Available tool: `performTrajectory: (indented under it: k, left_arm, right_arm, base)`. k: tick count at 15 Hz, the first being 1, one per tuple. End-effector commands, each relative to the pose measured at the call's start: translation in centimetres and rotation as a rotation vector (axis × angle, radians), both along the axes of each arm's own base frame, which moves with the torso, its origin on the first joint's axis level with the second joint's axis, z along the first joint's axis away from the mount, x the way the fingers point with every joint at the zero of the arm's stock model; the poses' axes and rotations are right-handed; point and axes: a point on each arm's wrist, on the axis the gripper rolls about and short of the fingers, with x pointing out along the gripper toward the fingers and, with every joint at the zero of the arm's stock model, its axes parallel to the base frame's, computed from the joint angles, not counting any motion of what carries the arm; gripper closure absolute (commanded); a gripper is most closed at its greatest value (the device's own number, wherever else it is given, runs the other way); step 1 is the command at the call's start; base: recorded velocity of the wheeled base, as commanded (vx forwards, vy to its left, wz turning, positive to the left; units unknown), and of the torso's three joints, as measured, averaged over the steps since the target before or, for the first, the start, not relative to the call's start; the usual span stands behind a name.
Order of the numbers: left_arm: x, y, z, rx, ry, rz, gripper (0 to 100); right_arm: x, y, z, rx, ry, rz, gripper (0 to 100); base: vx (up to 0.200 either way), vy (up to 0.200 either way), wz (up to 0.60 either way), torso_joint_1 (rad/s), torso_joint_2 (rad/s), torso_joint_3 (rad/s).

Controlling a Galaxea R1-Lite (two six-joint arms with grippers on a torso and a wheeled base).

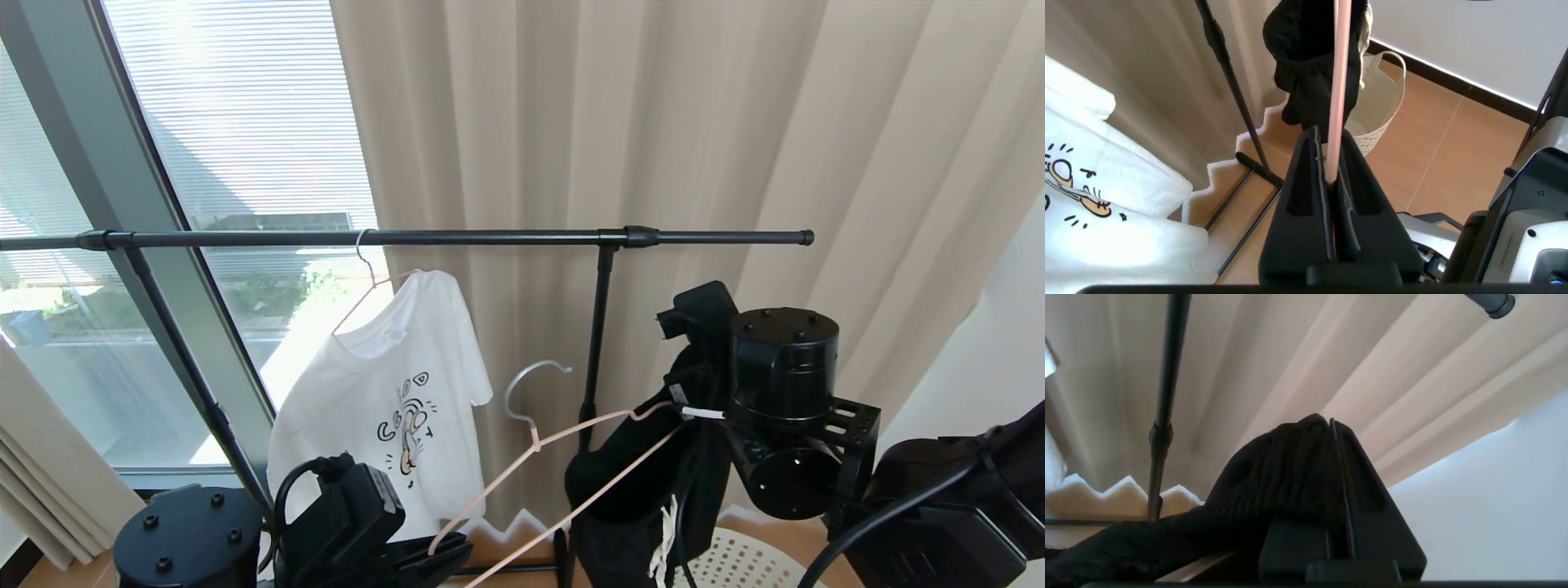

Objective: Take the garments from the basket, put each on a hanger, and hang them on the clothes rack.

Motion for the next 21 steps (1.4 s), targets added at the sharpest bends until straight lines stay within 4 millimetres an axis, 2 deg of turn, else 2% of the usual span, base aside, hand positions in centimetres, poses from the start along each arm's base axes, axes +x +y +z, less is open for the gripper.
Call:
performTrajectory:
  k: [1, 21]
  left_arm:
    - [0.2, -0.2, -0.3, 0.007, 0.008, 0.001, 100]
    - [1.0, -0.6, -0.5, -0.03, -0.019, 0.052, 100]
  right_arm:
    - [-0.5, 0.6, 0.0, -0.001, -0.003, 0.013, 100]
    - [-5.3, 4.7, 1.1, 0.073, -0.038, 0.174, 100]
  base:
    - [0.0, 0.0, 0.0, 0.0, 0.0, 0.0]
    - [0.0, 0.0, 0.0, 0.0, 0.0, 0.0]
